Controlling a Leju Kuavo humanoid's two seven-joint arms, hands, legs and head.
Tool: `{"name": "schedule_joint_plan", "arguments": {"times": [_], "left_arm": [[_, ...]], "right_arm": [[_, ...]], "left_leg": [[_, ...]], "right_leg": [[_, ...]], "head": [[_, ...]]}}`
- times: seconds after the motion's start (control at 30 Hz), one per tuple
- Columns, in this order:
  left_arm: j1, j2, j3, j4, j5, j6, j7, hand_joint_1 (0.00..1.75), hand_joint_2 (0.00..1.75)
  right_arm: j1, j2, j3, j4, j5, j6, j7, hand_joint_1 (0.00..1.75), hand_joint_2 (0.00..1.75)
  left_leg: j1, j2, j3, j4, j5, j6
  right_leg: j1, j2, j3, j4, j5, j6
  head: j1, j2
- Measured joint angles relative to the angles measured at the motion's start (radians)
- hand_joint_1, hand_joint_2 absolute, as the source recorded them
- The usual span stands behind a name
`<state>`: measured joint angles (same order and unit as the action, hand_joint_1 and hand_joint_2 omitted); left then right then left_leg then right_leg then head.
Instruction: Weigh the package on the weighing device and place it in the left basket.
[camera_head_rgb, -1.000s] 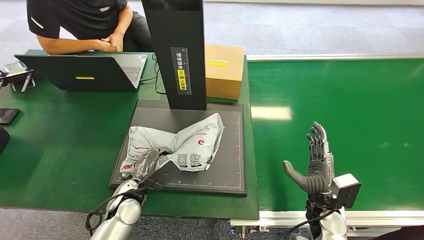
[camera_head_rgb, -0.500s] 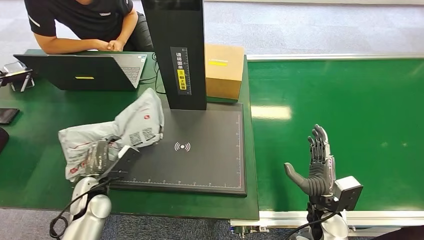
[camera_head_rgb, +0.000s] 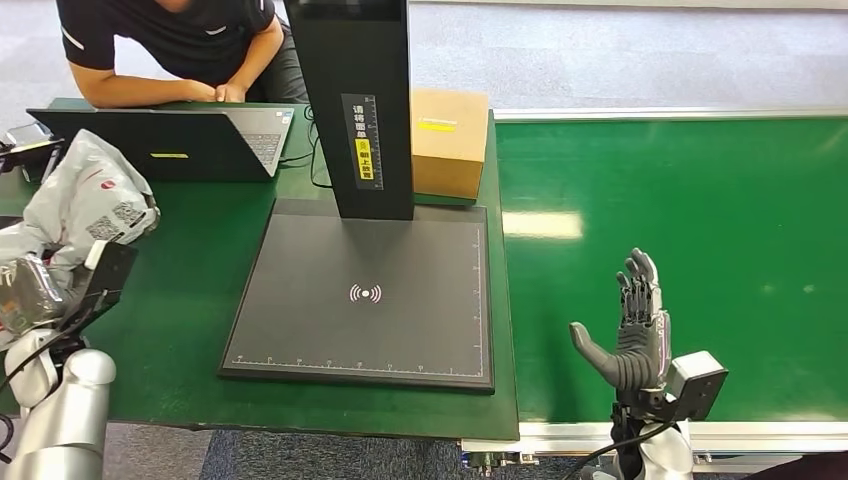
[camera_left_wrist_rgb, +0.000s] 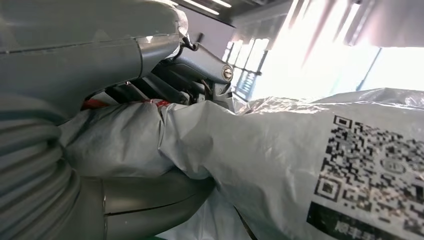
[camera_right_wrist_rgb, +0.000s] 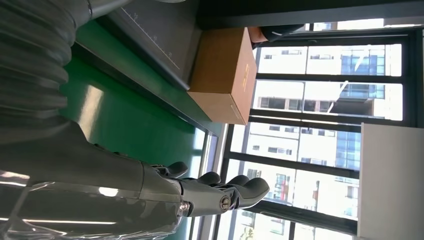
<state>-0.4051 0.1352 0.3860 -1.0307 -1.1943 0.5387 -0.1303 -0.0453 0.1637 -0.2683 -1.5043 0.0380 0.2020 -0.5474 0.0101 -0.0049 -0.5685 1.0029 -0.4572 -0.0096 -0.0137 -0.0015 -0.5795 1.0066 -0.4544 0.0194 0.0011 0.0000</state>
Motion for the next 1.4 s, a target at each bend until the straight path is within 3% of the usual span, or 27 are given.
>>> {"name": "schedule_joint_plan", "arguments": {"times": [0.03,0.33,0.67,0.8,0.97,1.13,1.33,1.4], "left_arm": [[-0.009,0.008,0.007,0.021,-0.001,0.010,0.003,0.00,1.75],[-0.077,0.068,0.059,0.213,0.013,0.118,0.005,0.00,1.75],[-0.073,0.060,0.069,0.231,0.099,0.148,-0.088,0.00,1.75],[-0.040,0.025,0.068,0.153,0.251,0.077,-0.183,0.00,1.75],[0.018,-0.042,0.042,0.019,0.496,-0.134,-0.300,0.00,1.75],[0.083,-0.106,-0.025,-0.094,0.523,-0.201,-0.310,0.00,1.75],[0.105,-0.126,-0.049,-0.149,0.533,-0.217,-0.310,0.00,1.75],[0.112,-0.136,-0.055,-0.161,0.587,-0.282,-0.324,0.00,1.75]], "right_arm": [[-0.001,0.000,0.001,0.002,-0.001,-0.002,0.000,0.00,1.75],[-0.007,-0.002,0.015,0.017,-0.015,-0.021,0.001,0.00,1.75],[-0.008,-0.003,0.020,0.019,-0.022,-0.032,0.003,0.00,1.75],[-0.008,-0.003,0.020,0.019,-0.023,-0.031,0.003,0.00,1.75],[-0.009,-0.004,0.023,0.016,-0.016,-0.011,-0.001,0.00,1.75],[-0.013,-0.004,0.036,0.005,0.006,0.001,-0.006,0.00,1.75],[-0.014,-0.006,0.041,0.002,0.009,0.001,-0.009,0.00,1.75],[-0.016,-0.008,0.046,0.002,0.025,0.010,-0.008,0.00,1.75]], "left_leg": [[0.000,0.000,0.000,0.000,0.000,0.000],[0.000,0.000,0.000,0.000,0.000,0.000],[0.000,0.000,0.000,0.000,0.000,0.000],[0.000,0.000,0.000,0.000,0.000,0.000],[-0.001,0.000,0.000,0.000,0.000,0.000],[-0.001,0.000,0.000,0.000,-0.001,0.000],[0.000,0.000,0.000,0.000,-0.001,0.000],[0.000,0.000,0.000,0.000,-0.001,0.000]], "right_leg": [[0.000,0.000,0.000,0.000,0.000,0.000],[0.000,0.000,0.000,0.000,0.000,0.000],[0.000,0.000,0.000,0.000,0.000,0.000],[0.000,0.000,-0.001,0.000,0.000,0.000],[-0.001,0.000,0.000,0.000,0.000,0.000],[-0.001,0.000,0.000,0.000,0.000,0.000],[0.000,0.000,0.000,0.000,0.000,0.000],[0.000,0.000,0.000,0.000,0.000,0.000]], "head": [[0.000,0.000],[0.000,0.000],[0.000,0.000],[0.000,0.000],[0.000,0.000],[0.000,0.000],[0.000,0.000],[0.000,0.000]]}}
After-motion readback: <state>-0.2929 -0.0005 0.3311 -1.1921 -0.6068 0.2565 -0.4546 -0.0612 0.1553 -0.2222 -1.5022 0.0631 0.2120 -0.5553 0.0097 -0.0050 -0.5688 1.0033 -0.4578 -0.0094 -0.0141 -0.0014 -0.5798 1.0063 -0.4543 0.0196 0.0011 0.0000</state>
